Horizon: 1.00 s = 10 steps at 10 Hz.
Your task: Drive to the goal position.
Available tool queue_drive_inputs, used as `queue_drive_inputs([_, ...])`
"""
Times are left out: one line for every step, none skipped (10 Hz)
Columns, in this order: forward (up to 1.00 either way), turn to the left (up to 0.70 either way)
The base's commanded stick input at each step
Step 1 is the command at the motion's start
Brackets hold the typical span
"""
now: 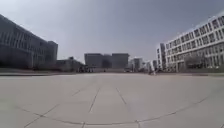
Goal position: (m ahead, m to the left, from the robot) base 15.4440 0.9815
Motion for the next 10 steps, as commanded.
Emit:
queue_drive_inputs([0.85, 0.0])
queue_drive_inputs([0.85, 0.0])
queue_drive_inputs([0.85, 0.0])
queue_drive_inputs([0.85, 0.0])
queue_drive_inputs([0.85, 0.0])
queue_drive_inputs([0.85, 0.09])
queue_drive_inputs([0.85, 0.13])
queue_drive_inputs([0.85, 0.14])
queue_drive_inputs([0.85, 0.0])
queue_drive_inputs([0.85, 0.0])
